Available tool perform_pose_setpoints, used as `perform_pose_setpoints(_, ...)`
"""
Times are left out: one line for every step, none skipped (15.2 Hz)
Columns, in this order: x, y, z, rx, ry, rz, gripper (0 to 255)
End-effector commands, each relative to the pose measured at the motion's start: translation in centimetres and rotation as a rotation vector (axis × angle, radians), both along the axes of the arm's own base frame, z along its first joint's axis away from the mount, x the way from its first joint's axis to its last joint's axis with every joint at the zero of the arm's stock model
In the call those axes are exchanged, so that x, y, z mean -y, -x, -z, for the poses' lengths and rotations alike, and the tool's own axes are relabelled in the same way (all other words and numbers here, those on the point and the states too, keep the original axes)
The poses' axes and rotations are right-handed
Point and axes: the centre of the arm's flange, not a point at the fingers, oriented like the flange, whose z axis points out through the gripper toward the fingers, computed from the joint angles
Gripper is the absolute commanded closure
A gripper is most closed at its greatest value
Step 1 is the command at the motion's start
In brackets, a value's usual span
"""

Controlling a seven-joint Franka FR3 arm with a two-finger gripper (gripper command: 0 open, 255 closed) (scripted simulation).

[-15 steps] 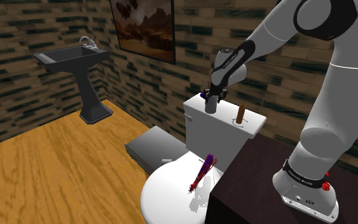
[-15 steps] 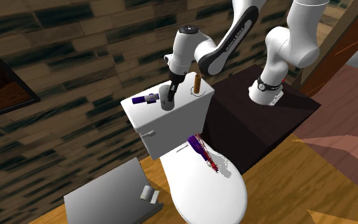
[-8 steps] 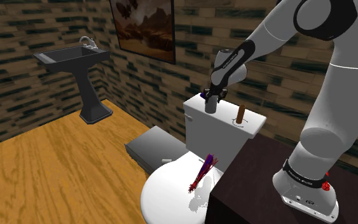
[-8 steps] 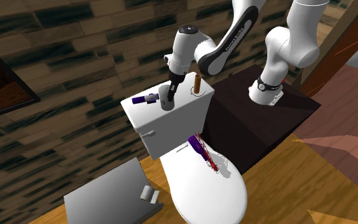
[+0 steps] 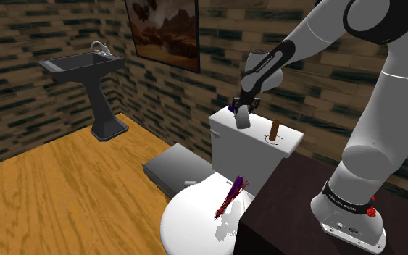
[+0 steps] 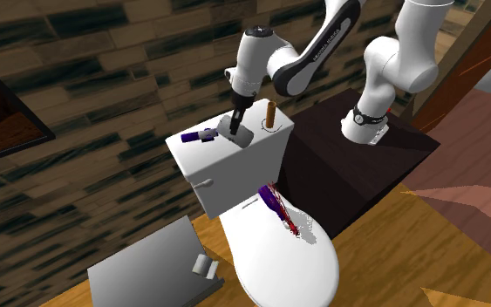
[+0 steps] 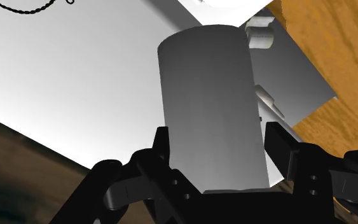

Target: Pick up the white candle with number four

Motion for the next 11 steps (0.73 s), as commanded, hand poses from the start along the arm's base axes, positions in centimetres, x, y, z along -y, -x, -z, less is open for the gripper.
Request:
perform_pose_setpoints(0.0,0.0,-1.2,0.000,0.000,0.000,255)
perform_pose_setpoints(0.0,0.0,-1.7,0.000,0.000,0.000,255)
perform_pose_setpoints(0.0,0.0,-2.3,0.000,0.000,0.000,255)
perform_pose_setpoints(0.0,0.0,-2.8,0.000,0.000,0.000,255)
perform_pose_setpoints(0.0,0.0,-3.3,0.000,0.000,0.000,255)
perform_pose_setpoints(0.0,0.0,-3.8,0.000,0.000,0.000,255)
perform_pose_setpoints(0.0,0.0,-4.4,0.000,0.000,0.000,255)
perform_pose_setpoints(0.0,0.0,-4.9,0.000,0.000,0.000,255)
perform_pose_setpoints(0.0,0.0,-5.4,0.000,0.000,0.000,255)
perform_pose_setpoints(0.0,0.0,-5.5,0.000,0.000,0.000,255)
perform_pose_setpoints(0.0,0.0,-5.5,0.000,0.000,0.000,255)
